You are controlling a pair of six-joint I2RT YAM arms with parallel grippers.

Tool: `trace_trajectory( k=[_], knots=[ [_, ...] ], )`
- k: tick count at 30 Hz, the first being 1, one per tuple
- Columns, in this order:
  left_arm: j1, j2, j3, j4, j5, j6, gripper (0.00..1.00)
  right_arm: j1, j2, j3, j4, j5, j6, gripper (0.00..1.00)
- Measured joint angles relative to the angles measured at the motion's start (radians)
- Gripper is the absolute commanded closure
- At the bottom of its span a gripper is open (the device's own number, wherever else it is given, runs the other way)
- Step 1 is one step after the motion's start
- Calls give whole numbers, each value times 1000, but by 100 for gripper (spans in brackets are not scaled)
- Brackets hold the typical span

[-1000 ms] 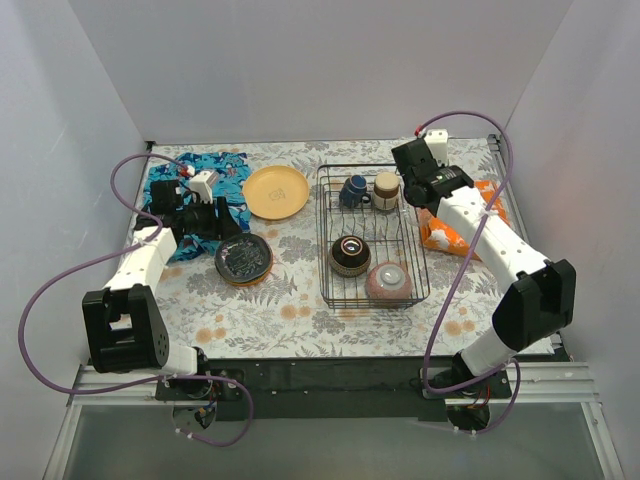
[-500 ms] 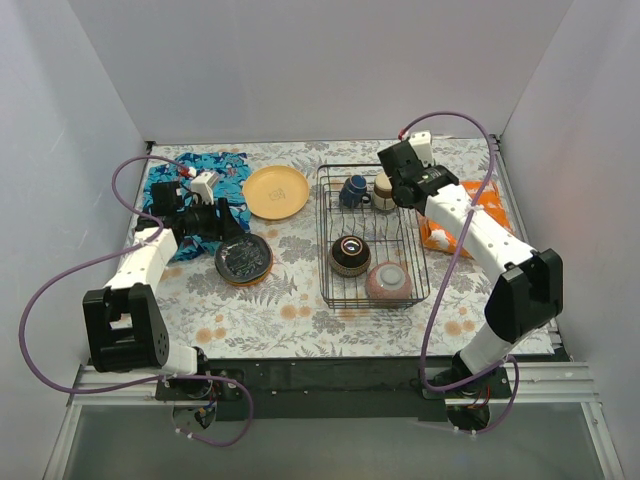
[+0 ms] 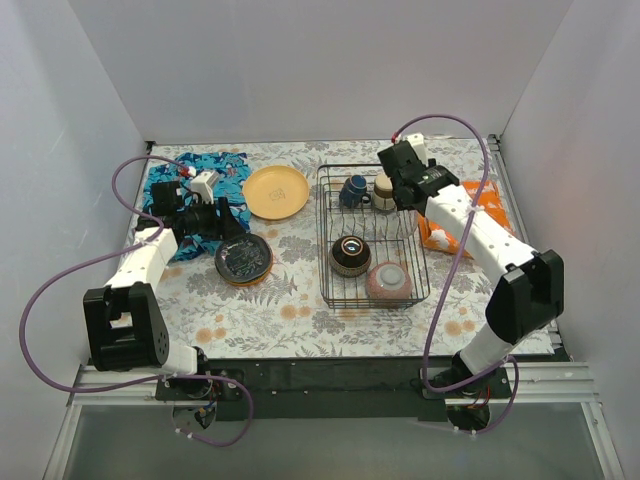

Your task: Load the mixed dishes into the dish rack

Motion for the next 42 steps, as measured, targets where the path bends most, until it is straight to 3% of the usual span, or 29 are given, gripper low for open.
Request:
trace_trajectory(
  k=[7, 18, 25, 42],
  knots=[
    [0, -1, -21, -17, -17, 21, 48, 1, -98, -5, 29, -138, -34, 25],
    [0, 60, 15, -91, -158, 82, 49, 1, -248, -72, 138, -471, -95, 23],
    [0, 141, 45, -90, -266, 86, 53, 4, -304, -140, 164, -553, -110, 25],
    [0, 200, 49, -97, -356, 111, 100, 3, -308, -158, 185, -619, -108, 28]
  ],
)
